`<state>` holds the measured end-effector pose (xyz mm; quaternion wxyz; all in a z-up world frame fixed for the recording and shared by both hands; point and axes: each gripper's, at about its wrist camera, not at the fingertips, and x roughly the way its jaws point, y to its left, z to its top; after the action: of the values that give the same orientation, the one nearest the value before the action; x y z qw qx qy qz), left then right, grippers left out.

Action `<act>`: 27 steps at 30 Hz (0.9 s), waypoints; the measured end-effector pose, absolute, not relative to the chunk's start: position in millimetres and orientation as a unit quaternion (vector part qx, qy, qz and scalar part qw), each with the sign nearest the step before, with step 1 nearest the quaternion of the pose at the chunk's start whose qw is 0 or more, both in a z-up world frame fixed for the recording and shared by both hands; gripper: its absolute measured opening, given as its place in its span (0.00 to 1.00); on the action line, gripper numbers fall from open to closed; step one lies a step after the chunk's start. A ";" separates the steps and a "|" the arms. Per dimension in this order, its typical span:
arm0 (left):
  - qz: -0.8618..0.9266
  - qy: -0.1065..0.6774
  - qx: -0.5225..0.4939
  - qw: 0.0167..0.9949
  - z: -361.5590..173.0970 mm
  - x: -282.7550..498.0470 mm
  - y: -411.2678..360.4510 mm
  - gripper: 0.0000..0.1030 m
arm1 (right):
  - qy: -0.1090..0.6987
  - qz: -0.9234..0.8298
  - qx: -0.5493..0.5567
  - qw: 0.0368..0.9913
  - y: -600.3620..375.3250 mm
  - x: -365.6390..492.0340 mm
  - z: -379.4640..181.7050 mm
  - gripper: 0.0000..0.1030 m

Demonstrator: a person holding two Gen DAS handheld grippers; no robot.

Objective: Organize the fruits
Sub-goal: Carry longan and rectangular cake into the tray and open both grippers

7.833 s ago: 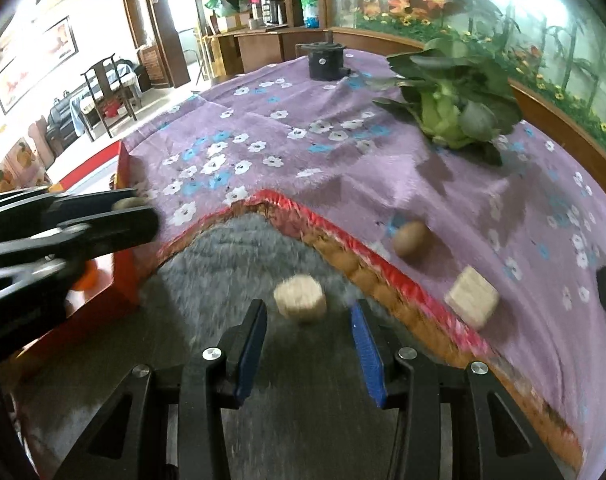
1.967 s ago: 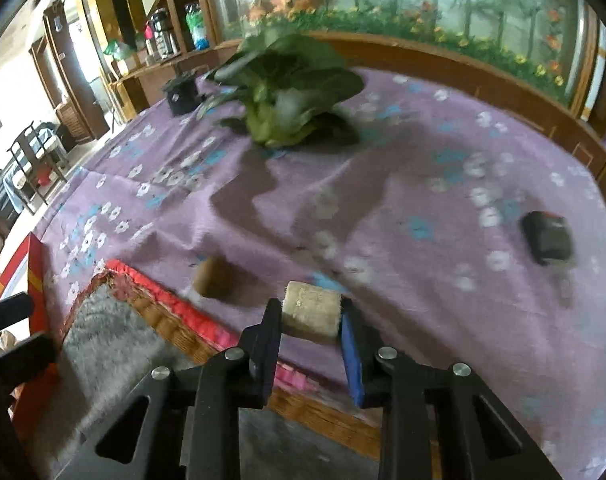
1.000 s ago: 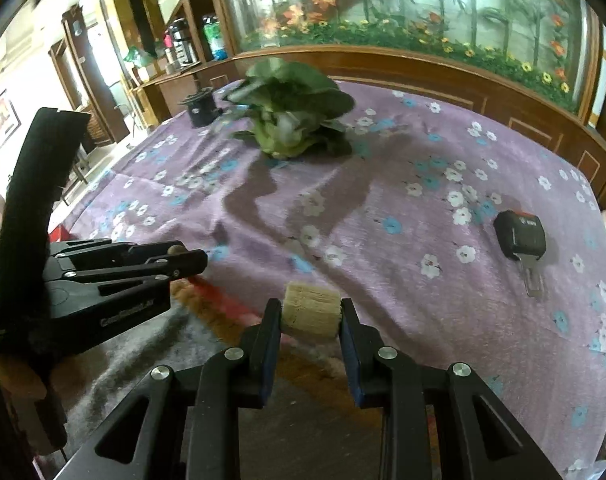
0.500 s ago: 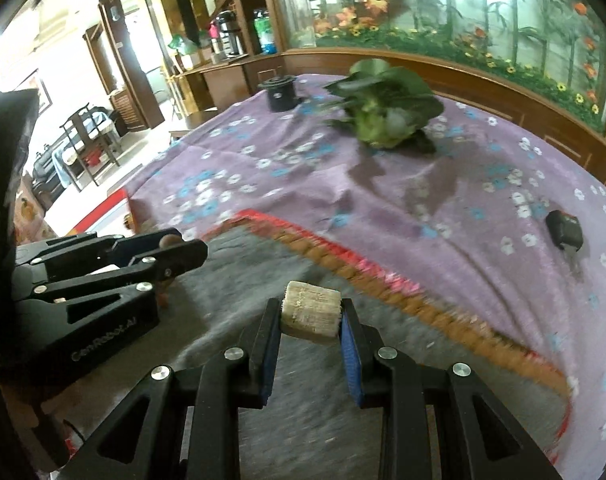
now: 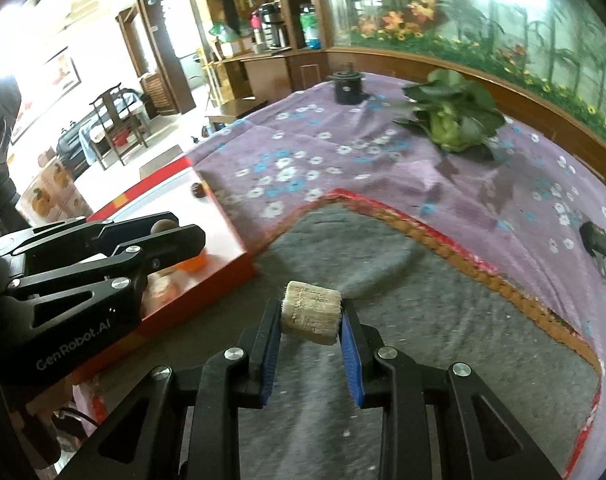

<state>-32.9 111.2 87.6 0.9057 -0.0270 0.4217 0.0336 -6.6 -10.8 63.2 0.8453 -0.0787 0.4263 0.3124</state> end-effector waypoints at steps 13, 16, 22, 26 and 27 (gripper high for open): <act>0.076 0.425 -0.050 0.901 72.9 -78.8 155.5 0.22 | 0.424 0.354 -0.118 0.825 39.0 -41.7 56.7 0.27; 0.090 0.424 -0.050 0.900 69.3 -87.5 165.8 0.22 | 0.424 0.363 -0.126 0.820 50.5 -46.8 53.9 0.27; 0.110 0.429 -0.058 0.895 58.8 -100.0 186.6 0.22 | 0.426 0.381 -0.141 0.809 73.0 -53.8 50.5 0.27; 0.122 0.432 -0.066 0.891 53.6 -104.1 200.8 0.22 | 0.428 0.389 -0.151 0.802 86.9 -55.2 47.5 0.26; 0.124 0.432 -0.066 0.891 53.0 -104.8 202.8 0.22 | 0.429 0.390 -0.153 0.800 89.7 -55.3 46.7 0.26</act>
<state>-104.8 202.8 53.0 0.8908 -0.0659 0.4321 0.1241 -55.3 89.7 46.7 0.8005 -0.1529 0.4287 0.3900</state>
